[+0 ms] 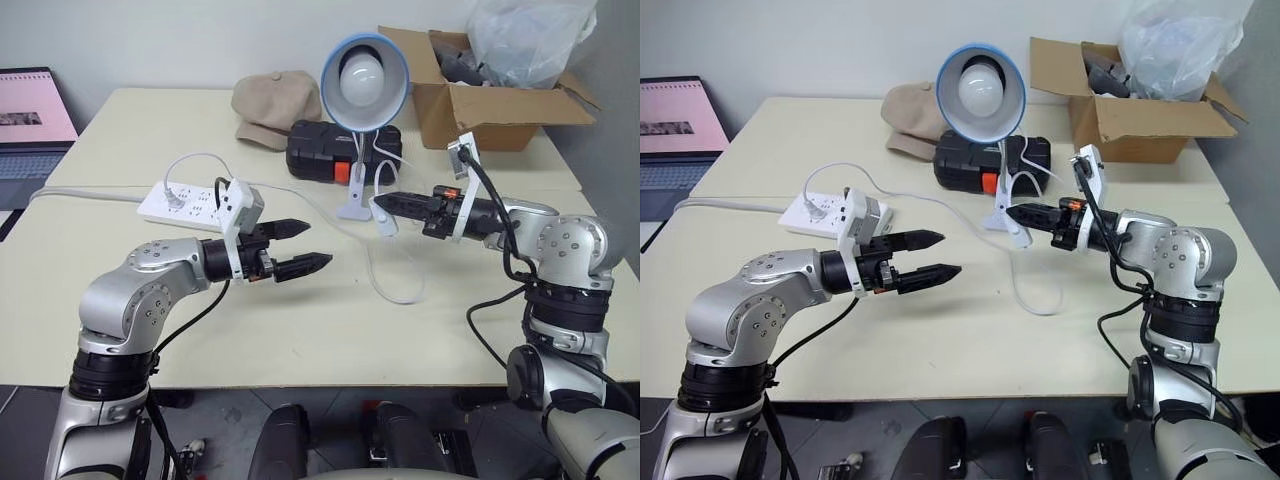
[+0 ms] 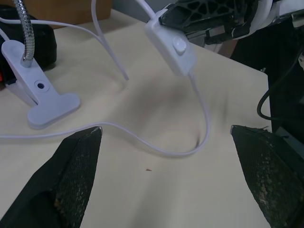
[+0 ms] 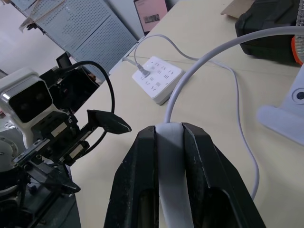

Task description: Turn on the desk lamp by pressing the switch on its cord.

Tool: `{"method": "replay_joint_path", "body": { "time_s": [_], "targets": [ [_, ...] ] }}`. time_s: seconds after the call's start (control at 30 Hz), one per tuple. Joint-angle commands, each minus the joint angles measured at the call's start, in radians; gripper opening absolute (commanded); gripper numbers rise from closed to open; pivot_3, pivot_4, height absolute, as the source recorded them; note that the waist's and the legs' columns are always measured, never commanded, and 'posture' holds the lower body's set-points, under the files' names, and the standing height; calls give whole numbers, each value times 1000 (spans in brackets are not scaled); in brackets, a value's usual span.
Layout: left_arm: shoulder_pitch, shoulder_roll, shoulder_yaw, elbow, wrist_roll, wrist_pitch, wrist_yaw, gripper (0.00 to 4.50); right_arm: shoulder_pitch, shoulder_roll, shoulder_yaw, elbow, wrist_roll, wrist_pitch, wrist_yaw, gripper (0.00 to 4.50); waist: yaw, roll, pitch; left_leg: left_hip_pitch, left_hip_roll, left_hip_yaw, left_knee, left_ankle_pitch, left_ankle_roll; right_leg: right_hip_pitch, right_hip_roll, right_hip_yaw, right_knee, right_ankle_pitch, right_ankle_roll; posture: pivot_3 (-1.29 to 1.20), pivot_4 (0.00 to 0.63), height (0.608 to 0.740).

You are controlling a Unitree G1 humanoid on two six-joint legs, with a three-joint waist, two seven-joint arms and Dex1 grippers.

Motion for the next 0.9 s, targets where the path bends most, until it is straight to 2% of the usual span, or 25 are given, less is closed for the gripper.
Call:
{"method": "replay_joint_path", "body": {
  "time_s": [0.03, 0.17, 0.5, 0.9],
  "targets": [
    [-66, -82, 7, 7, -103, 71, 40, 4500, -15, 30, -34, -121, 105, 50, -37, 388, 1, 0, 0, 0, 0, 0, 0, 0, 0, 0, 0, 0, 0, 0, 0, 0, 150, 740],
    [-96, -147, 43, 47, -192, 137, 69, 4500, -26, 34, -34, -149, 155, 72, -63, 388, 0, 0, 0, 0, 0, 0, 0, 0, 0, 0, 0, 0, -1, 0, 0, 0, 150, 740],
    [-105, -213, 92, 89, -308, 189, 126, 4500, -46, 8, -43, -134, 253, 97, -100, 388, -8, 0, 0, 0, -1, 0, 0, 0, 0, 0, 0, 0, -1, 0, 0, 0, 150, 740],
    [-88, -223, 87, 87, -351, 185, 137, 4500, -63, -6, -40, -114, 318, 104, -150, 388, -9, 0, 0, 0, 0, 0, 0, 0, 0, 0, 0, 0, -1, 0, 0, 0, 150, 740]
  ]
}}
